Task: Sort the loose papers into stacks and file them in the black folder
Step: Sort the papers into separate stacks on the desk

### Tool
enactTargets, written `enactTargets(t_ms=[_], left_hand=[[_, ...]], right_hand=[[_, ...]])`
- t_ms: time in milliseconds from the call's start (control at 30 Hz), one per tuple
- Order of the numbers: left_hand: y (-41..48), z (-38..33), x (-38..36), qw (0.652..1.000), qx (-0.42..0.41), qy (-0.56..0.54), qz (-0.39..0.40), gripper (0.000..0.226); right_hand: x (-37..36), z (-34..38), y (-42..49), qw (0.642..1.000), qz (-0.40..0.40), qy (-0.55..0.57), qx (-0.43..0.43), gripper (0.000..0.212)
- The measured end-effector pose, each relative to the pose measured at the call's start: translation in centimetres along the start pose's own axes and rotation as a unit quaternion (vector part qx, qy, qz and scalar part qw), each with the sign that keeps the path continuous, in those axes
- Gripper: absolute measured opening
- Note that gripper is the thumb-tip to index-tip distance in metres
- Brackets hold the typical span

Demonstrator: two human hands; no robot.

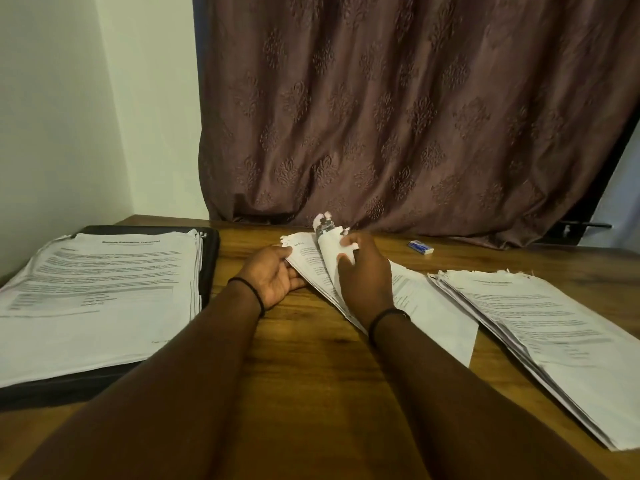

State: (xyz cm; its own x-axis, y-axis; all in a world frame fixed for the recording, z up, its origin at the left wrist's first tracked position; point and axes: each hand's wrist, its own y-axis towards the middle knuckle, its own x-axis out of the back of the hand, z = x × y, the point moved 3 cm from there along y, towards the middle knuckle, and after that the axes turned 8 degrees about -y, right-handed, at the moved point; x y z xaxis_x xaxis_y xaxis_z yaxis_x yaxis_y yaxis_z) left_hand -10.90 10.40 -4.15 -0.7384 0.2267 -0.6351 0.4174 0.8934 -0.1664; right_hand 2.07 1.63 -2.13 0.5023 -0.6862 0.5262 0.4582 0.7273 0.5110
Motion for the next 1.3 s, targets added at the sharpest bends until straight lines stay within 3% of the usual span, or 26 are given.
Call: enactTargets(t_ms=[167,333,467,700,900,1100,1300], left_hand=[[0.1,-0.1,0.0,1.000,-0.002,0.006,0.009,0.037],[-0.1,0.0,-0.1,1.000,-0.016,0.018,0.010,0.029],[-0.2,0.0,-0.1,0.999,-0.027,0.032,-0.011,0.030],[-0.1,0.2,-0.3,0.998,-0.030,0.046,-0.015,0.036],[-0.5,0.1,-0.6,0.998,-0.028,0.056,-0.013,0.033],[-0.5,0.1,-0.6,0.996,-0.039,0.074,-0.016,0.034],[-0.4,0.0,-0.3,0.995,-0.033,0.087,-0.031,0.036]], right_hand=[[-0.3,0.3,0.0,0.995,-0.005,-0.043,0.092,0.035],[-1.1,0.5,-0.1,0.989,0.057,-0.087,0.101,0.026],[-1.2,0.6,-0.3,0.984,0.065,-0.122,0.113,0.036],[-1.2,1.3,-0.4,0.964,0.063,-0.222,0.133,0.030],[-0.5,1.1,0.0,0.985,0.056,-0.153,0.056,0.026],[0.0,-0.3,0.6,0.999,-0.015,-0.031,-0.038,0.019],[0.3,-1.0,0.8,0.998,-0.031,-0.002,-0.048,0.017]])
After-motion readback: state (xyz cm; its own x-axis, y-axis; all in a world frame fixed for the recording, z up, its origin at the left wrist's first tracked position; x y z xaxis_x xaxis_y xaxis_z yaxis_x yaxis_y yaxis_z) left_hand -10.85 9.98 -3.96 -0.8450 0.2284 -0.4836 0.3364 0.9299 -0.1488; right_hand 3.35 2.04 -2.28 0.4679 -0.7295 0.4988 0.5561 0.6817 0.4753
